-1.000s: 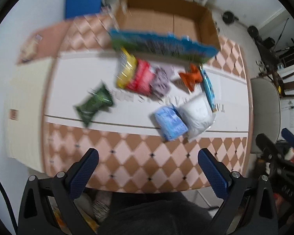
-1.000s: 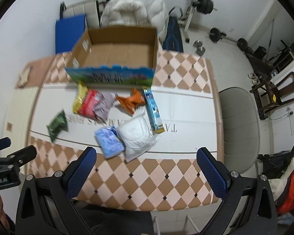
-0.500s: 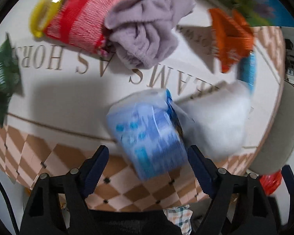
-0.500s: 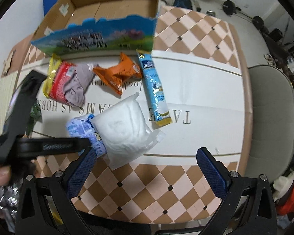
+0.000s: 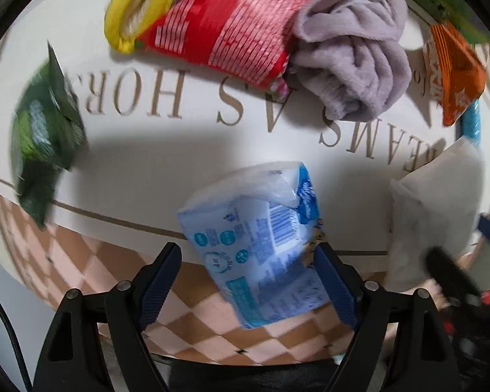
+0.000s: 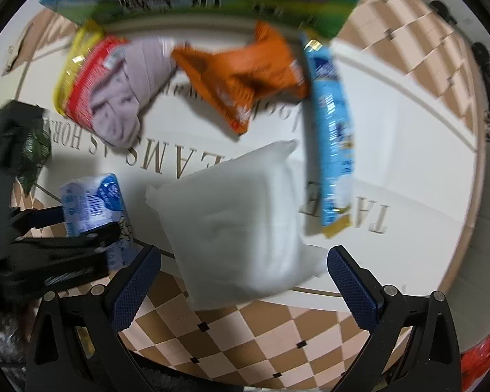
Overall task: Organize soft objects
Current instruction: 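Grasp the blue tissue pack with the left gripper while the right grasps the white bag, then carry both packs into the box and open both grippers, then move both tools back over the remaining items on the table, then grasp the green wet-wipe pack with the left gripper while the right grasps the orange bag, then lower both bags into the box and open both grippers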
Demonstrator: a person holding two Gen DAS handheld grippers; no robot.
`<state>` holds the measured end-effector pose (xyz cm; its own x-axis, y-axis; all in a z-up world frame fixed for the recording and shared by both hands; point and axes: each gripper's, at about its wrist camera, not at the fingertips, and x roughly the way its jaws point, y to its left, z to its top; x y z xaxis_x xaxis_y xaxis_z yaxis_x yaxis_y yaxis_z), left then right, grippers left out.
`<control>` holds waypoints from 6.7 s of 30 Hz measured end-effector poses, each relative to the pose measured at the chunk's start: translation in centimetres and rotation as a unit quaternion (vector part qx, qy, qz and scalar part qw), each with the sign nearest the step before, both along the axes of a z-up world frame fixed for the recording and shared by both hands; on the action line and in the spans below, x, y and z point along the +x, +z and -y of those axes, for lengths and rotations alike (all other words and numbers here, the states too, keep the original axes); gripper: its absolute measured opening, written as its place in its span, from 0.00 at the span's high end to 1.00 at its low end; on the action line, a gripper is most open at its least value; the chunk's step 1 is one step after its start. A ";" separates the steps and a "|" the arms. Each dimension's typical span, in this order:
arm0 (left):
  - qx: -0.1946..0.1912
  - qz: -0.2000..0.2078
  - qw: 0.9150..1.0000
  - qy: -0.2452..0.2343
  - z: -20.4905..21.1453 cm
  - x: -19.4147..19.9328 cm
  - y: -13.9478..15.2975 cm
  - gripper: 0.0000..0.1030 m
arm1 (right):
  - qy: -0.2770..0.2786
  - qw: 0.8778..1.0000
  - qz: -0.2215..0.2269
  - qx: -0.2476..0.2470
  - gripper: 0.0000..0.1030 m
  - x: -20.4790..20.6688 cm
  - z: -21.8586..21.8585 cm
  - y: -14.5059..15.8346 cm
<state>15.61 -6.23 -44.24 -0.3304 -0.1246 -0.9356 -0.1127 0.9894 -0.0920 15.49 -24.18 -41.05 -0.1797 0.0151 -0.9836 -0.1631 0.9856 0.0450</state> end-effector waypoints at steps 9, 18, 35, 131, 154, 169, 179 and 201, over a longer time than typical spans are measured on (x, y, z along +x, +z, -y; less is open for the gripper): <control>0.010 0.013 0.999 0.028 0.3 -1.5 -1.6 0.52 | -0.035 0.997 -0.066 -0.001 0.15 0.4 0.7 -4.1; 0.048 0.077 0.996 -0.014 1.7 -3.9 3.6 0.71 | -0.083 0.994 -0.056 0.035 0.33 -0.6 1.5 -1.1; -0.014 0.227 0.969 -0.098 2.5 21.5 20.6 0.71 | -0.097 0.981 0.123 0.115 0.33 14.4 0.0 19.5; 0.073 0.075 0.975 -0.197 -8.1 5.3 0.1 0.51 | -0.143 0.986 0.084 -0.023 0.00 6.6 4.4 5.3; -0.010 0.043 0.999 -0.016 -9.4 3.6 -0.7 0.50 | -0.169 0.985 -0.023 0.004 0.66 6.1 1.7 -2.0; 0.045 0.081 0.994 -0.060 -5.1 0.1 1.0 0.68 | -0.135 0.990 -0.039 -0.028 0.63 1.3 -1.1 -3.8; -0.017 0.201 0.975 -0.088 0.0 1.1 15.4 0.68 | -0.113 0.992 0.026 0.049 0.66 1.8 -1.6 6.8; 0.014 0.096 0.986 -0.136 0.1 28.9 9.3 0.68 | -0.116 0.983 0.069 0.123 0.66 25.0 -6.6 7.8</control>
<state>44.54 -6.32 -34.98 -0.1649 -0.0291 -0.9859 0.1742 0.9830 -0.0582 40.53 -17.54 -33.20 -0.0085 0.2795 -0.9601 0.0430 0.9594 0.2789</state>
